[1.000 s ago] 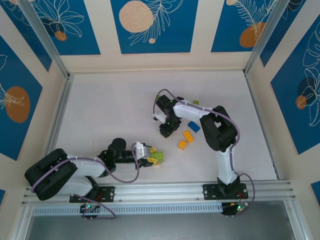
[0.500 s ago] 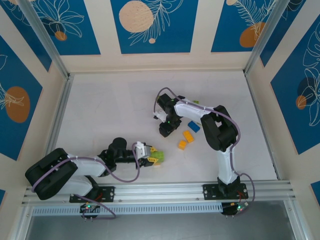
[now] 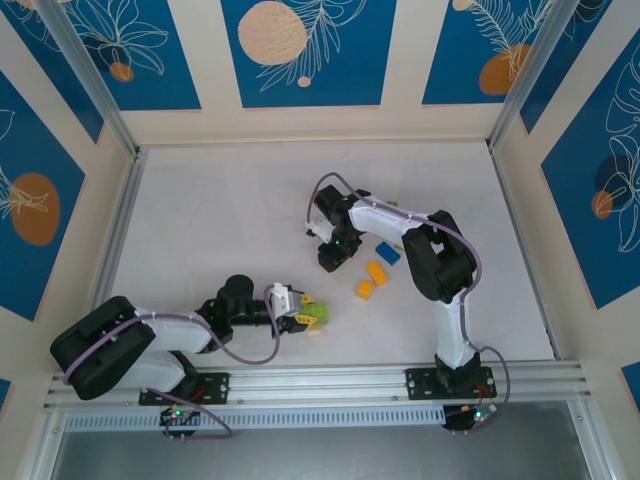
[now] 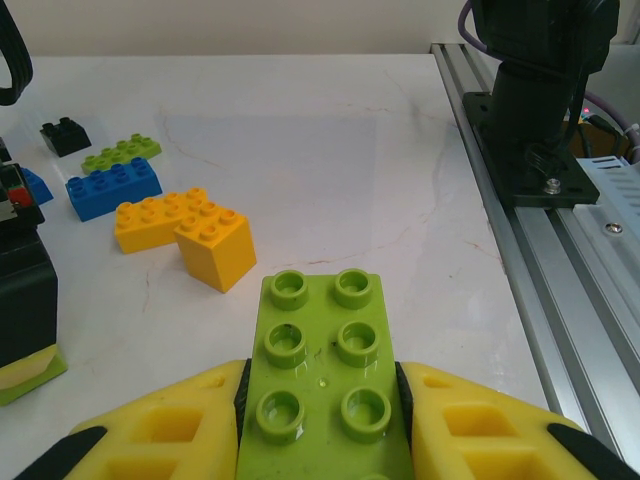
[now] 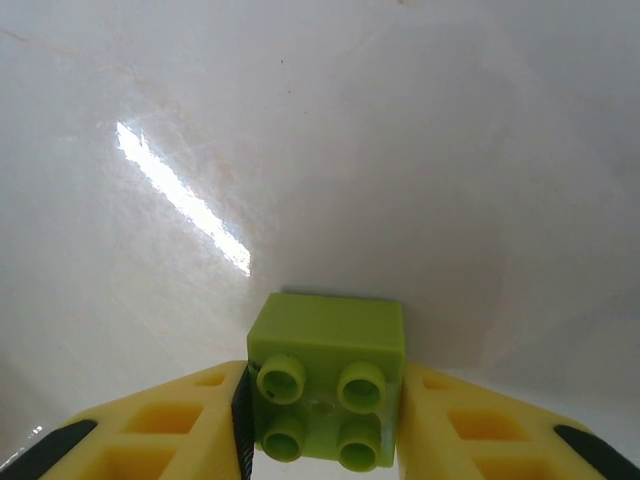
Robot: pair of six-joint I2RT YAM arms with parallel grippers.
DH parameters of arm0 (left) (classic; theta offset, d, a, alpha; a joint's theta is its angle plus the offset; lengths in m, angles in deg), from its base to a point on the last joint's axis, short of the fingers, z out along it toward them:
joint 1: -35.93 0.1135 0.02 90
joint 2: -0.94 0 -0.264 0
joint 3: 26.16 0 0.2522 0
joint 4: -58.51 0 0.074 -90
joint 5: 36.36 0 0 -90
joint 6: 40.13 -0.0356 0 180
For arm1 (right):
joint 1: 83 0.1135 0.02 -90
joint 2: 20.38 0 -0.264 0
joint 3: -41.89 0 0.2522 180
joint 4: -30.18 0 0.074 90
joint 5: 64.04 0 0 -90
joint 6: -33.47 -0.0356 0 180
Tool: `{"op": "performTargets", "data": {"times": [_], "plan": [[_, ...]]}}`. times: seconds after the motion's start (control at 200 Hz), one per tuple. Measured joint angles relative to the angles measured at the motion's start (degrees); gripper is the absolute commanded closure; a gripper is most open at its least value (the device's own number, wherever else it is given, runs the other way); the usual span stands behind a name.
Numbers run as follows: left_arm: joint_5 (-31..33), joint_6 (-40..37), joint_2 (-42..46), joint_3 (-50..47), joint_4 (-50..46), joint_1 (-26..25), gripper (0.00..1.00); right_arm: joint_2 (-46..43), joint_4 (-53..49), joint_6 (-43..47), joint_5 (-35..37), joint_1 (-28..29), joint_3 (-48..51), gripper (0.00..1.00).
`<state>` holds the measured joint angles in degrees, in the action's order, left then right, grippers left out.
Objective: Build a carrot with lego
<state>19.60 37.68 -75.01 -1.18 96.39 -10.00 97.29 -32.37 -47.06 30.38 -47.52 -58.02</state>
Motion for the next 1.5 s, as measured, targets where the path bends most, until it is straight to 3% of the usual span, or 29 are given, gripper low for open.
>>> {"op": "performTargets", "data": {"times": [0.415,0.625,0.8,1.09,1.5], "plan": [[0.02,-0.02,-0.24,0.46,-0.42,0.00,0.71,-1.01,-3.32,-5.44,1.70,-0.26,-1.14,0.69],[0.20,-0.02,-0.26,0.52,-0.50,0.00,0.71,-12.57,-8.57,-16.94,3.10,0.52,0.26,0.71],[0.24,-0.02,-0.26,0.52,-0.50,0.00,0.72,-22.71,-11.58,-27.96,3.56,6.01,2.99,0.72],[0.68,-0.02,-0.26,0.52,-0.48,0.00,0.73,-25.11,-12.35,-44.92,4.02,16.83,9.01,0.73],[0.68,-0.02,-0.26,0.52,-0.48,0.00,0.73,-29.55,-13.07,-54.29,6.75,19.61,10.58,0.73]]}}
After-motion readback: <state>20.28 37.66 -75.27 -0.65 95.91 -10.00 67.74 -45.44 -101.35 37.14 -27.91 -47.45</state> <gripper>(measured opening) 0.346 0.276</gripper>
